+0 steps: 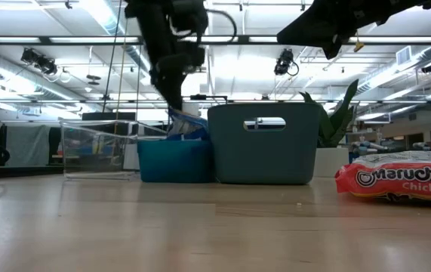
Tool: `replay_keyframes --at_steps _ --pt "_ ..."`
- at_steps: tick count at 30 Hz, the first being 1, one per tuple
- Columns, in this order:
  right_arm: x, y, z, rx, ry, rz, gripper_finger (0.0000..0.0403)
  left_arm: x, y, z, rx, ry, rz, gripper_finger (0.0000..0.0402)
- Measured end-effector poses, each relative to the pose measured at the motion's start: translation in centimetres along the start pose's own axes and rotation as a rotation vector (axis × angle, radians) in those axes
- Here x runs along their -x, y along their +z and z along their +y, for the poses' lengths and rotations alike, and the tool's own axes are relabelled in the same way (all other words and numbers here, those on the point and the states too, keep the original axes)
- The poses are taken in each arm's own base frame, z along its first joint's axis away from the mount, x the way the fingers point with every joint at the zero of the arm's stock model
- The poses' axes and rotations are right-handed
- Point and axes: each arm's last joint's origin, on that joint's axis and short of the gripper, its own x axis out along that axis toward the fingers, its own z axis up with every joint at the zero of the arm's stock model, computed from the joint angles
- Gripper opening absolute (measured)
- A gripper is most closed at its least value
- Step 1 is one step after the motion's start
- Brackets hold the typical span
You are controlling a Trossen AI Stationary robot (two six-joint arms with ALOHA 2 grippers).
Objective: Sort Maruchan noodles
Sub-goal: Put the blue noodle pack into the blue bin, then put the orange noodle pack into the transparent bin
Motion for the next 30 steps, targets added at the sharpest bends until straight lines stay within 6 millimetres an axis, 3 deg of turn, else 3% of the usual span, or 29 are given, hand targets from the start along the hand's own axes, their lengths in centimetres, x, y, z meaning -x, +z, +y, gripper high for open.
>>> replay_keyframes --at_steps 3,7,14,19,22,26,30 --pt "0.0 0.0 0.0 0.001 0.000 0.000 0.0039 1.0 1.2 0.3 0.000 0.031 -0.079 0.0084" --pt "0.0 0.0 0.0 -0.002 0.003 0.000 0.0039 0.4 1.7 0.2 0.019 0.037 -0.163 0.0084" --pt "0.2 -0.1 0.3 0.000 0.011 0.003 0.0039 -3.6 -0.7 0.0 0.025 0.044 -0.112 0.0084" --pt "0.1 0.0 0.3 -0.004 0.009 -0.003 0.0039 -4.7 -2.1 0.1 0.015 0.048 -0.056 0.0084" --pt "0.1 0.0 0.3 -0.001 0.009 -0.004 0.0039 -3.5 -1.7 0.2 -0.005 0.045 -0.064 0.0084" --pt "0.1 -0.1 0.3 0.004 0.026 0.010 0.0039 0.2 -0.2 0.2 0.000 0.035 -0.204 0.0084" --pt "0.3 -0.6 0.7 -0.028 0.120 0.071 0.0039 3.2 0.0 -1.4 -0.089 -0.020 -0.312 0.0084"
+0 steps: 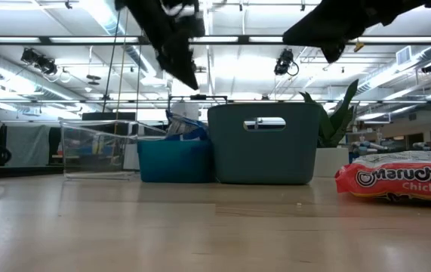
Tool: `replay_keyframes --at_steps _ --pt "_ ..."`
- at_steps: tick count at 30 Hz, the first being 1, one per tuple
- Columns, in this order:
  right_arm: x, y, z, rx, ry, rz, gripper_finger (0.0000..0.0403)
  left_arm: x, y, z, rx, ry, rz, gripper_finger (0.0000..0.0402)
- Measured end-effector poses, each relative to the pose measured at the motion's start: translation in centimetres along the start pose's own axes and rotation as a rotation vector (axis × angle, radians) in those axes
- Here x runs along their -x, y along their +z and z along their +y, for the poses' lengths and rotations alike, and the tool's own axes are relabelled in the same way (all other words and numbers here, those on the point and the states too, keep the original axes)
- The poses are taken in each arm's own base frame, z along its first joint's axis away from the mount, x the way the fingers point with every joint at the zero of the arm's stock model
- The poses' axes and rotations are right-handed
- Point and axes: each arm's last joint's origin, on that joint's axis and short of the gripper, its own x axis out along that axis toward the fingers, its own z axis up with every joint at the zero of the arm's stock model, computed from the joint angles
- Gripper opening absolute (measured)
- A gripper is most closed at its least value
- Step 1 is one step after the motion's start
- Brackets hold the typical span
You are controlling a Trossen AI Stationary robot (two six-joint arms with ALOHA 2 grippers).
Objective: Sort Maruchan noodles
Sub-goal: Put the orange noodle pack into the transparent bin
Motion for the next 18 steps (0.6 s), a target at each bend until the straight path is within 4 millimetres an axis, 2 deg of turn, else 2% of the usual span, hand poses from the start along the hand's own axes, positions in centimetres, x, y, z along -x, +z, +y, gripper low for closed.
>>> replay_keyframes --at_steps 4,11,14,18 --pt "-0.2 -1.2 1.2 -0.049 0.044 0.069 0.0039 1.1 0.0 -3.3 -0.091 -0.089 -0.040 0.0084" --pt "-1.1 -3.9 3.9 -0.117 0.046 0.263 0.0039 1.0 -2.8 -9.3 -0.241 -0.177 -0.058 0.0084" --pt "-1.7 -4.0 5.2 -0.104 0.014 0.381 0.0039 0.8 -4.0 -10.7 -0.288 -0.157 -0.081 0.0084" --pt "-2.7 -3.4 7.1 -0.008 0.000 0.533 0.0039 0.6 -6.0 -11.6 -0.307 -0.129 -0.110 0.0084"
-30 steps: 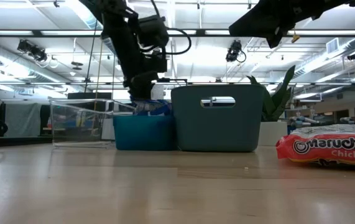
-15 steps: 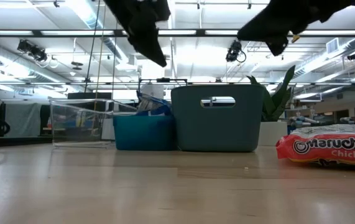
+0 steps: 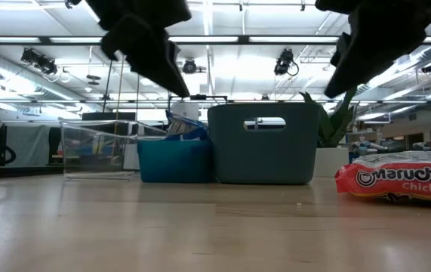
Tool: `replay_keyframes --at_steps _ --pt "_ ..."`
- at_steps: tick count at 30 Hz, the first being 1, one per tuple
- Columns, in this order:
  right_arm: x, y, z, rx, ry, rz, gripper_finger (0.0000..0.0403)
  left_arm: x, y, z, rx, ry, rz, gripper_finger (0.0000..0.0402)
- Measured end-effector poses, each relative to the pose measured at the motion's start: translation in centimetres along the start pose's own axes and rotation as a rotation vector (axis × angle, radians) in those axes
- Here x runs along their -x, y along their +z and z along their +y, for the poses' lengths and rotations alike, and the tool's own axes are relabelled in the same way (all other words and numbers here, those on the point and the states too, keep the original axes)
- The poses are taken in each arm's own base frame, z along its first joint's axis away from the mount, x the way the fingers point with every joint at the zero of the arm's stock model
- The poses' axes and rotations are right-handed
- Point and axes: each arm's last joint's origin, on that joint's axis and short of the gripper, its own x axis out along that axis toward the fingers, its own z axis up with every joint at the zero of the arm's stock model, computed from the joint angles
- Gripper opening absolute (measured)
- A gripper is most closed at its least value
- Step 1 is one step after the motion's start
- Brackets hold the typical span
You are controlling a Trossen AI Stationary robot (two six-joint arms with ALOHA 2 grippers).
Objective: Sort Maruchan noodles
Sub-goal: Put the orange noodle pack into the transparent bin
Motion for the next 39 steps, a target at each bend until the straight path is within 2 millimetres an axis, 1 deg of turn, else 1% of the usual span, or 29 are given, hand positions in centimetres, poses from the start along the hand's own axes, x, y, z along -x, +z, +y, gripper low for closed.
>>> replay_keyframes --at_steps 3,6,7,12,17,19,22,25,28,32,37,39 --pt "-0.7 1.0 1.3 0.097 -0.001 0.101 0.0039 0.4 -1.4 -0.5 0.007 0.006 -0.015 0.0084" --pt "-1.6 2.0 2.5 0.194 -0.010 0.192 0.0048 1.1 -1.9 -0.4 0.053 0.011 -0.059 0.0084" --pt "-2.0 2.4 2.9 0.219 -0.016 0.212 0.0054 1.5 -2.4 -0.4 0.063 0.008 -0.044 0.0084" --pt "-4.0 3.7 4.3 0.313 -0.033 0.318 0.0105 3.4 -2.8 -0.5 0.126 -0.005 -0.080 0.0084" --pt "-6.1 4.2 4.4 0.336 -0.022 0.480 0.0155 5.5 -2.6 -0.7 0.176 0.007 -0.128 0.0084" --pt "-6.7 4.2 4.1 0.335 -0.023 0.534 0.0164 6.2 -2.8 -0.8 0.189 0.000 -0.126 0.0084" --pt "-7.7 3.9 3.6 0.334 -0.053 0.588 0.0165 6.7 -2.7 -0.9 0.211 -0.010 -0.143 0.0084" --pt "-8.6 3.5 3.1 0.342 -0.062 0.624 0.0158 6.9 -2.8 -1.2 0.219 -0.021 -0.143 0.0084" --pt "-9.2 3.1 2.9 0.340 -0.063 0.663 0.0139 6.9 -3.0 -1.5 0.203 -0.025 -0.124 0.0084" --pt "-9.5 3.0 2.9 0.334 -0.036 0.677 0.0091 6.9 -3.1 -1.4 0.200 -0.023 -0.115 0.0084" --pt "-9.7 2.8 2.8 0.338 -0.017 0.697 0.0014 6.9 -3.0 -1.4 0.202 -0.022 -0.119 0.0084" --pt "-9.7 2.8 2.9 0.345 -0.017 0.696 0.0009 6.9 -3.0 -1.4 0.203 -0.022 -0.121 0.0084"
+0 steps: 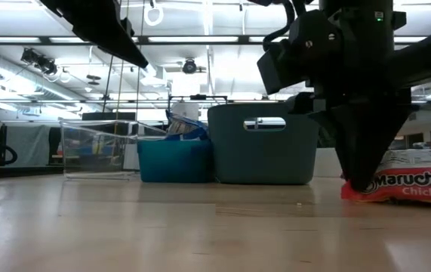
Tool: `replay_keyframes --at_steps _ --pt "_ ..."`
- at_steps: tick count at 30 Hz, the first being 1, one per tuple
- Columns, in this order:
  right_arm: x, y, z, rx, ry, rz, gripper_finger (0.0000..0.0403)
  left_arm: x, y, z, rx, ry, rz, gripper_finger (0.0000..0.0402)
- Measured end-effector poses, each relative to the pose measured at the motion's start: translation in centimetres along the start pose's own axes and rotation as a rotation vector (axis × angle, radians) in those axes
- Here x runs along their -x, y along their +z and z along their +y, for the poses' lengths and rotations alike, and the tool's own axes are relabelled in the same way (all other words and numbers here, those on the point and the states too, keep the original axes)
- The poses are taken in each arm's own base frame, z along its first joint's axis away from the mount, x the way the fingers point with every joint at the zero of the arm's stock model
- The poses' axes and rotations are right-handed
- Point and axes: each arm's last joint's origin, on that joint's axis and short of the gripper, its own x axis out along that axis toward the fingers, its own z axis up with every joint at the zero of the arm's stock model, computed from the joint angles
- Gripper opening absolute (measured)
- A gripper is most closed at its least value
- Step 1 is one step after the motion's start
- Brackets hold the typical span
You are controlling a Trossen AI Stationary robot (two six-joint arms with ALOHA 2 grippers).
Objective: Sort Maruchan noodles
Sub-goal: Put the orange noodle pack into the transparent bin
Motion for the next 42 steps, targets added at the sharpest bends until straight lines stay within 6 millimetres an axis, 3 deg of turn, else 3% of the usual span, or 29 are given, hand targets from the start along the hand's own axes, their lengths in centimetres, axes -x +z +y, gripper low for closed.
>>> replay_keyframes --at_steps 8,14,20,28,36,42 --pt "2.1 0.8 -0.1 -0.005 -0.078 -0.107 0.0007 -0.7 0.2 -0.3 0.078 -0.007 -0.050 0.0084" --pt "5.8 1.4 -0.6 -0.001 -0.259 -0.280 0.0007 -2.5 -1.3 -0.9 0.087 -0.018 -0.070 0.0084" --pt "9.7 1.8 -2.1 -0.080 -0.376 -0.476 0.0007 -3.4 -1.2 -1.4 0.185 -0.032 -0.119 0.0092" --pt "12.5 2.5 -4.1 -0.202 -0.524 -0.676 0.0007 -5.6 -1.2 -3.1 0.241 -0.076 -0.168 0.0170" --pt "12.5 3.4 -5.7 -0.288 -0.551 -0.729 0.0007 -6.5 -1.0 -3.5 0.284 -0.080 -0.209 0.0266" --pt "12.6 3.7 -5.8 -0.294 -0.552 -0.751 0.0007 -6.6 -0.8 -3.1 0.300 -0.042 -0.225 0.0301"
